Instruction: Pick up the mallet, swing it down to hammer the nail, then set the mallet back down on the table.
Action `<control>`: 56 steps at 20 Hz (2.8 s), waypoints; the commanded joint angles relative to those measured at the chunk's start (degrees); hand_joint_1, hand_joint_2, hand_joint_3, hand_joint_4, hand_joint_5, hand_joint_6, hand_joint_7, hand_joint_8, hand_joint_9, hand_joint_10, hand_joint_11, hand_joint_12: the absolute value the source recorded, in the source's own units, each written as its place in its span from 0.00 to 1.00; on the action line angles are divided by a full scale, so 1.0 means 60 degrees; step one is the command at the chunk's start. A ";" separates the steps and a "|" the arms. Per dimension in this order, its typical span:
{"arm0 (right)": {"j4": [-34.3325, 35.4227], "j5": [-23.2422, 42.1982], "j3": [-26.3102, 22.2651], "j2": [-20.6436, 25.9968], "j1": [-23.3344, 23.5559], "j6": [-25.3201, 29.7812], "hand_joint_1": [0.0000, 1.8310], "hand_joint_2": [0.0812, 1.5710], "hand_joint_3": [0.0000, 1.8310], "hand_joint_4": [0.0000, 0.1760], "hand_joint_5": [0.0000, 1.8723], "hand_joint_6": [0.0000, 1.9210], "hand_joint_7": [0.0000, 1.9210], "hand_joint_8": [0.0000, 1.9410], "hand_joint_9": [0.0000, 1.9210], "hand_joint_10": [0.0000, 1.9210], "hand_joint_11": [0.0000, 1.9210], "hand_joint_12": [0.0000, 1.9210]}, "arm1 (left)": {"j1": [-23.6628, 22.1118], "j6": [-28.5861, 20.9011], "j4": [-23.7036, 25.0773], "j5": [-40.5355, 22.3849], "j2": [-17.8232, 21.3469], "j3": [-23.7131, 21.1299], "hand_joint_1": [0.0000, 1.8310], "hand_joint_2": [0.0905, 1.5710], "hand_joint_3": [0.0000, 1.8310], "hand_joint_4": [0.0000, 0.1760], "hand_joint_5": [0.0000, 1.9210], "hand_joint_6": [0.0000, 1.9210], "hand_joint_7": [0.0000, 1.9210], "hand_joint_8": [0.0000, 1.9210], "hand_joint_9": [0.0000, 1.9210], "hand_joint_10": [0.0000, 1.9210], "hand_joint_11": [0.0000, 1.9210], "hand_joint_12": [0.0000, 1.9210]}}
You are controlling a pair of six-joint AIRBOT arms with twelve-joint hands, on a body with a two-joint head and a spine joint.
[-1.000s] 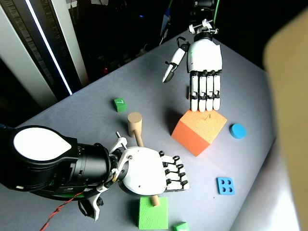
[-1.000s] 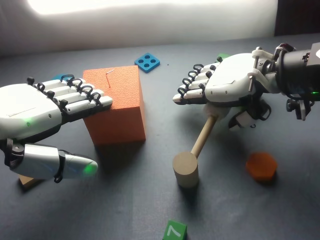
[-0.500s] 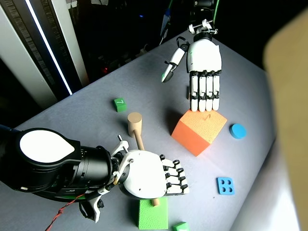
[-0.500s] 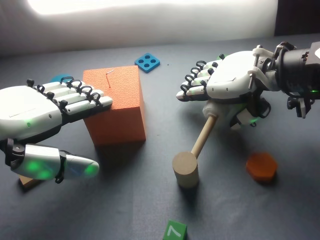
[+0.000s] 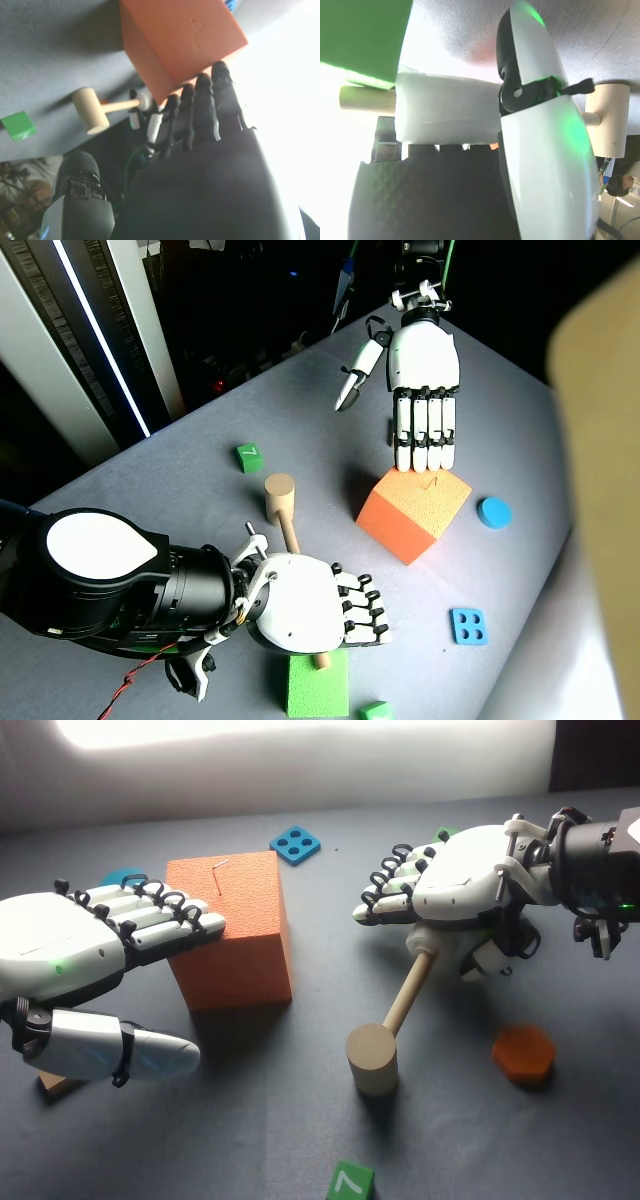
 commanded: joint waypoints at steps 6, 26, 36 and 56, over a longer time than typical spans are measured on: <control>0.0105 -0.0280 0.0027 0.0043 -0.0064 -0.0046 0.66 0.62 0.00 0.00 0.04 0.00 0.00 0.00 0.00 0.00 0.00 0.00 | 0.0005 -0.0003 -0.0019 -0.0364 -0.0023 -0.0040 0.00 0.70 0.00 0.00 0.04 0.00 0.03 0.00 0.02 0.00 0.02 0.01; 0.0105 -0.0273 0.0027 0.0054 0.0021 -0.0147 0.63 0.60 0.00 0.00 0.32 0.04 0.33 0.04 0.28 0.08 0.00 0.65 | -0.0036 -0.0003 0.0025 -0.0363 -0.0020 -0.0032 0.00 0.70 0.00 0.00 0.05 0.00 0.04 0.00 0.04 0.01 0.03 0.02; 0.0106 -0.0247 0.0022 0.0060 0.0021 -0.0033 0.62 0.60 0.00 0.00 0.44 0.11 0.36 0.35 0.24 0.56 0.05 0.78 | -0.0036 -0.0003 0.0037 -0.0363 -0.0019 -0.0021 0.00 0.70 0.00 0.00 0.06 0.00 0.05 0.00 0.05 0.00 0.04 0.02; 0.0105 -0.0175 -0.0421 0.0393 0.0161 0.0235 0.38 0.88 0.00 0.00 0.64 1.00 0.77 1.00 0.85 1.00 0.96 1.00 | -0.0042 -0.0003 0.0037 -0.0363 -0.0017 -0.0008 0.00 0.69 0.00 0.00 0.07 0.00 0.07 0.00 0.07 0.00 0.06 0.03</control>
